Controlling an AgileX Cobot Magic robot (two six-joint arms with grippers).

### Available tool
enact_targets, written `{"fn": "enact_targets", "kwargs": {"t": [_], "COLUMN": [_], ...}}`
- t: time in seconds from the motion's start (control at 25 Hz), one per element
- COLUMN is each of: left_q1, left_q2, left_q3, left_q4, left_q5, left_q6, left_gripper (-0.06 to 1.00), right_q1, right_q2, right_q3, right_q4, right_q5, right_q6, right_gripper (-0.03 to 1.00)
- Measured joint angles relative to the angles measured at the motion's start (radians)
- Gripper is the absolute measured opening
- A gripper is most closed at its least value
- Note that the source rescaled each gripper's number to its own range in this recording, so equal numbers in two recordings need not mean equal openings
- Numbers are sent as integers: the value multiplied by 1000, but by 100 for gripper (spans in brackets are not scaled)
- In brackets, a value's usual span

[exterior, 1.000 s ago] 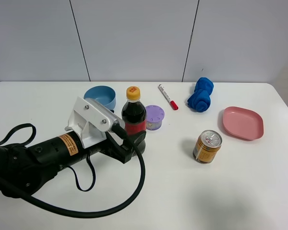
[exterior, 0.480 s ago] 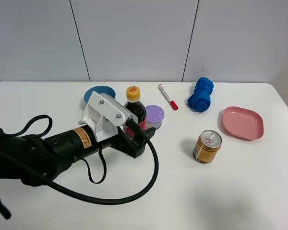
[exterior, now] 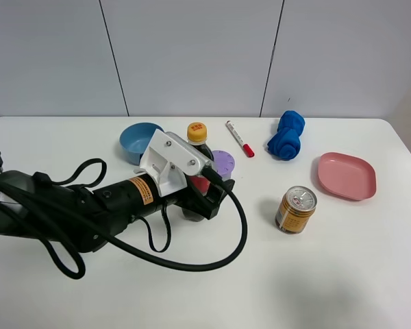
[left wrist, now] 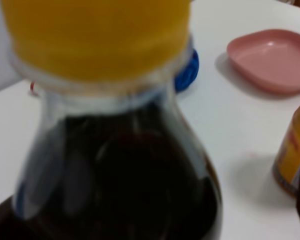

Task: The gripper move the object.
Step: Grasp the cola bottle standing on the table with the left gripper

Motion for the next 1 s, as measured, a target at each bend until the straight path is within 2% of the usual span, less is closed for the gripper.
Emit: {"fn": "enact_targets", "kwargs": {"t": [0.48, 0.6, 0.72, 0.76, 0.8, 0.88, 0.92, 1.0], "left_q1": [49, 62, 66, 66, 66, 66, 66, 66], "left_q2": [33, 33, 34, 36, 37, 50, 55, 60], "left_q3": [-1, -13, -27, -32, -33, -34, -34, -36], "left_q4": [2, 15, 31, 37, 44, 47, 53, 57], "left_q5": [-41, -44, -43, -42, -42, -42, -46, -49], "left_q6": [1, 1, 1, 1, 1, 1, 4, 5], "left_gripper": [100, 91, 73, 61, 46, 8, 0, 1], "right_q1": [0, 0, 0, 0, 0, 0, 0, 0], "right_q2": [0, 0, 0, 0, 0, 0, 0, 0], "right_q3": [0, 0, 0, 0, 0, 0, 0, 0], "right_q4": [0, 0, 0, 0, 0, 0, 0, 0], "right_q5": [0, 0, 0, 0, 0, 0, 0, 0], "right_q6": [0, 0, 0, 0, 0, 0, 0, 0], "right_gripper": [100, 100, 100, 100, 100, 100, 100, 100]}}
